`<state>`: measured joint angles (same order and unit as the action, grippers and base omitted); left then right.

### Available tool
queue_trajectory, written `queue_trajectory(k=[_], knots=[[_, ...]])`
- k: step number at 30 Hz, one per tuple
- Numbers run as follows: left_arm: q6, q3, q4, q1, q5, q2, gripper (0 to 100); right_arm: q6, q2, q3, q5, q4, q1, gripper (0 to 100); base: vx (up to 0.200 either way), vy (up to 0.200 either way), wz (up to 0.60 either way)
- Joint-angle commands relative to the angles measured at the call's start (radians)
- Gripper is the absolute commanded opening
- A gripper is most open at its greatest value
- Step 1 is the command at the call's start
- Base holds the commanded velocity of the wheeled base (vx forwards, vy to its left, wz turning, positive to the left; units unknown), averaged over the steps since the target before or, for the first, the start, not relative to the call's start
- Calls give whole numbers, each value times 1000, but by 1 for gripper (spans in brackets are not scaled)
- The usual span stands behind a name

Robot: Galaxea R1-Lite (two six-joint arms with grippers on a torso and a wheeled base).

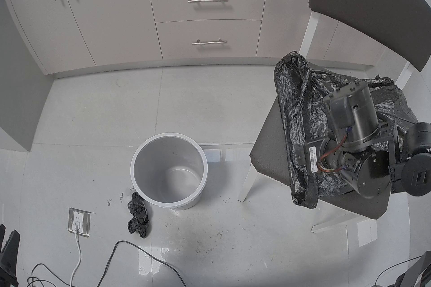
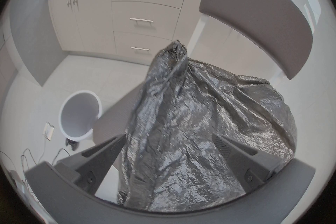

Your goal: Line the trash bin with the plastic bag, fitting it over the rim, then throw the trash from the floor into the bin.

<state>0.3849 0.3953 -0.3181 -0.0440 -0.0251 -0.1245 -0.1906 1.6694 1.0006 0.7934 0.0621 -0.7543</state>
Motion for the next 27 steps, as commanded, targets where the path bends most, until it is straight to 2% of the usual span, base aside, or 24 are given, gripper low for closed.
queue_trajectory(k=[1,2,6,14,27], knots=[[0,0,-1,1,1,-3,100,-3,-16,-50,21,1,1,100,0,0,0],[0,-1,-1,1,1,-3,100,-1,-22,-66,41,1,1,100,0,0,0],[0,-3,-1,1,1,-3,100,-1,-36,-91,49,1,0,100,0,0,0],[0,-7,2,0,1,-4,100,-3,-36,-123,49,1,-11,100,0,0,0],[0,-10,4,0,-3,-3,100,-35,-20,-183,40,-1,-74,100,0,0,0]])
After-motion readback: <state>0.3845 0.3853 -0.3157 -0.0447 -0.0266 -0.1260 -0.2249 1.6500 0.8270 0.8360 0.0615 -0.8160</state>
